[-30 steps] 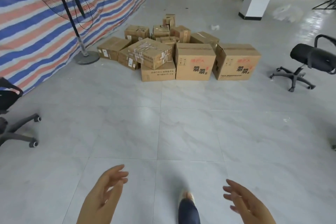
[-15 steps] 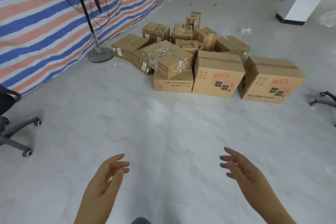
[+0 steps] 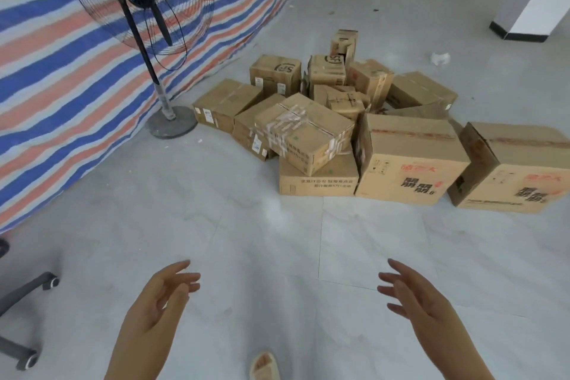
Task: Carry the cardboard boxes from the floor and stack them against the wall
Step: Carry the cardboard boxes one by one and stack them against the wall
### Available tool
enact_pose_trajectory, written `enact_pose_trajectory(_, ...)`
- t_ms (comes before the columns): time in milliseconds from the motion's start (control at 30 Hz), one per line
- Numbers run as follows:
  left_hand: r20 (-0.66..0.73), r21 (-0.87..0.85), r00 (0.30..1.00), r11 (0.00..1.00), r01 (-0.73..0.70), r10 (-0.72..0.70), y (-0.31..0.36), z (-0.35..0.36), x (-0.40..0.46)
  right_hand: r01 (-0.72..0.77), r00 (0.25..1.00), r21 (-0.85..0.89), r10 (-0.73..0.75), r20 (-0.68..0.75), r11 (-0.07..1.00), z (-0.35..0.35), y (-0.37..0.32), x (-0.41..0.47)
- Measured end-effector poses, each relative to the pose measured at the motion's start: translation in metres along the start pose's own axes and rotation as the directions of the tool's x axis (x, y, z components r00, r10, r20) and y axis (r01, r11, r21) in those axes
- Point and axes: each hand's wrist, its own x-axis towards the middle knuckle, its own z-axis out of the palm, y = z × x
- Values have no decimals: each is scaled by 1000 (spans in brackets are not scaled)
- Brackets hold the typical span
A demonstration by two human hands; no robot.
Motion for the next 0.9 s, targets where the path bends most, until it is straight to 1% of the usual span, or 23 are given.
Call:
enact_pose_trajectory(133, 60, 66, 997, 997, -44, 40, 21, 6, 101, 6, 1000, -8, -6, -10, 1000, 30, -30, 70)
enact_pose_trajectory(267, 68, 49, 997, 998, -29, 26, 28, 32, 184, -43, 998, 2, 43, -35, 999, 48, -38, 144)
enact_pose_trajectory(333, 76, 31, 997, 999, -9, 6, 28, 46, 210, -68, 997, 22, 69, -44, 997, 51, -39, 175)
enact_pose_trajectory(467, 35, 24, 999, 999, 25, -25, 25, 77, 294, -87, 995, 34, 89, -41, 996, 57, -51, 281)
enact_pose_trajectory(533, -3, 10, 999, 999, 45, -45, 31, 93, 338, -68, 997, 16, 69, -24, 998, 56, -67, 337)
enact_pose_trajectory(633, -76, -55, 996, 997, 51, -55, 51, 121, 401, -29, 999, 0, 29, -24, 1000, 51, -99, 413)
enact_pose_trajectory(667, -80, -60, 995, 997, 50, -55, 56, 130, 420, -16, 999, -3, 16, -29, 1000, 49, -108, 436)
enact_pose_trajectory(800, -20, -63, 998, 997, 51, -52, 77, 170, 487, -7, 1000, -29, 6, -13, 1000, 45, -137, 506)
enact_pose_trajectory(900, 61, -49, 993, 994, 99, -96, 85, 198, 538, -43, 998, -19, 43, -38, 999, 51, -141, 545)
